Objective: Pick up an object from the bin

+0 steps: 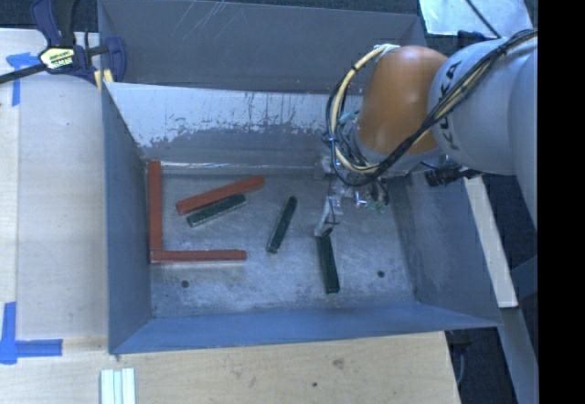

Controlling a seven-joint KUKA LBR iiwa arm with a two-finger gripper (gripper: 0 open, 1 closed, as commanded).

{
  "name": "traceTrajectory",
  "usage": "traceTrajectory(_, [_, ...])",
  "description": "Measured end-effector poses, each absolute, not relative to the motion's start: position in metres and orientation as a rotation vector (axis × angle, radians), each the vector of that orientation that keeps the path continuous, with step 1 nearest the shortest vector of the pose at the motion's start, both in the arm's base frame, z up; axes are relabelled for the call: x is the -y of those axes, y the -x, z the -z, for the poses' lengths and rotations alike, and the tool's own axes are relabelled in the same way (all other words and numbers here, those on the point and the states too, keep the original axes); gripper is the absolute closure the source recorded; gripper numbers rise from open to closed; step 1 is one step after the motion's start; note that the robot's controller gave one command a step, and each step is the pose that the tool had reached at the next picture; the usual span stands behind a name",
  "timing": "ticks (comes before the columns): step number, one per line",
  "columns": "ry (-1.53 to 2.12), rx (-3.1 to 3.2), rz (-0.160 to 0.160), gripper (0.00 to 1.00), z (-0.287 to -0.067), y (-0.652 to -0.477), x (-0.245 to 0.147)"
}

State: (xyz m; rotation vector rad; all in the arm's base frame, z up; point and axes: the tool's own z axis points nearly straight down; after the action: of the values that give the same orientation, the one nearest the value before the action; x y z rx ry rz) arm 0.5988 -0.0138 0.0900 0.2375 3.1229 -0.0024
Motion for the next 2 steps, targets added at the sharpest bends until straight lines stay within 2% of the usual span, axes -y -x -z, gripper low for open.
traceTrajectory(1, [-0.369,-3.119,-0.001,0.00,-0.0701,-0.5897,-0.0480])
traceTrajectory(2, [-0.372,-3.115,-0.001,1.00,-0.0720,-0.5912,-0.0452])
